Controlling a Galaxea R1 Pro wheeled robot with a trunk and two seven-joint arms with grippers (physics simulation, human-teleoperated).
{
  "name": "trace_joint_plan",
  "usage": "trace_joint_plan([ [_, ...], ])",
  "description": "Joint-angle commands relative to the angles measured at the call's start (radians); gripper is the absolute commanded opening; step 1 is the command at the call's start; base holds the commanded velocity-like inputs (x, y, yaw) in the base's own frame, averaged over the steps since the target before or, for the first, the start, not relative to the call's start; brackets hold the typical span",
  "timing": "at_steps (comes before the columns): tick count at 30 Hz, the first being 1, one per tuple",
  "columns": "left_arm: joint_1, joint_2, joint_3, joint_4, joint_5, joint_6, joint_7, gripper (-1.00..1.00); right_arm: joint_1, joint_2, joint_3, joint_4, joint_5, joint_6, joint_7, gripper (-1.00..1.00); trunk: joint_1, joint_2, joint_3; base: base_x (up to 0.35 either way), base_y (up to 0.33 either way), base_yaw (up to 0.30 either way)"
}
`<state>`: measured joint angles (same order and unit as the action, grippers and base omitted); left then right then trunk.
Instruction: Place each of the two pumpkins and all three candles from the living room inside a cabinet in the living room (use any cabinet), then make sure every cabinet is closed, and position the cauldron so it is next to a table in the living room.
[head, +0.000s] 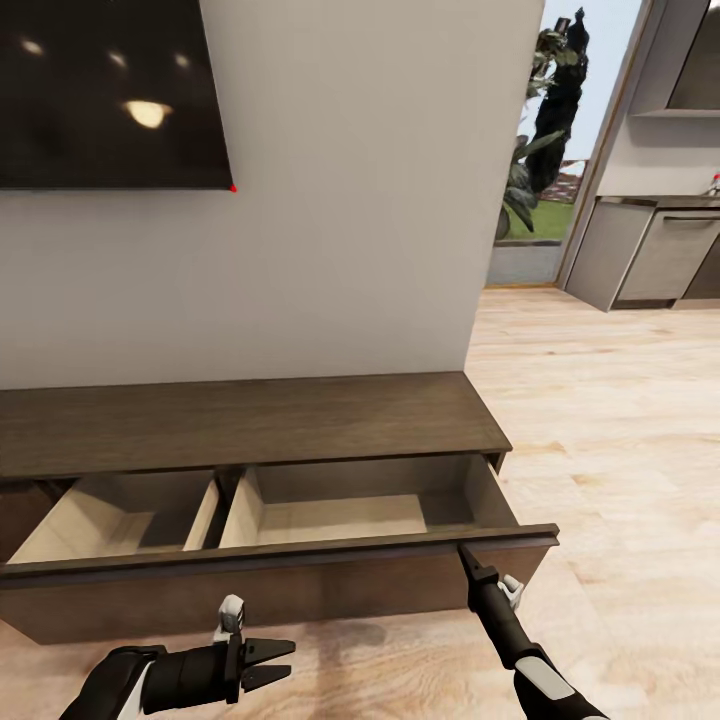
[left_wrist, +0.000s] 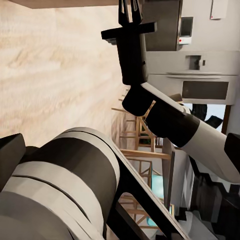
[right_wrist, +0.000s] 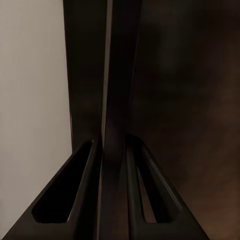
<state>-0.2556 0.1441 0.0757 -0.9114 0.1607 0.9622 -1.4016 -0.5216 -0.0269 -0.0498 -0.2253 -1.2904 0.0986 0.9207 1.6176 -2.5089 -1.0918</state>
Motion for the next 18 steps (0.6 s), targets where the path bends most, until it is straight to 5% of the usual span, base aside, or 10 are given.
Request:
trace_joint_plan([
  [1, -0.001, 0.000, 0.000, 0.000, 0.002, 0.010, -0.002, 1.00, 0.000, 0.001, 0.027, 0.031, 0.010, 0.010, 0.003, -1.00, 0.000, 0.000, -0.001, -0.004, 0.000, 0.000],
  [18, -0.001, 0.000, -0.001, 0.000, 0.002, 0.010, -0.002, 1.00, 0.000, 0.001, 0.027, 0.031, 0.010, 0.010, 0.003, -1.00, 0.000, 0.000, -0.001, -0.040, 0.000, 0.000],
])
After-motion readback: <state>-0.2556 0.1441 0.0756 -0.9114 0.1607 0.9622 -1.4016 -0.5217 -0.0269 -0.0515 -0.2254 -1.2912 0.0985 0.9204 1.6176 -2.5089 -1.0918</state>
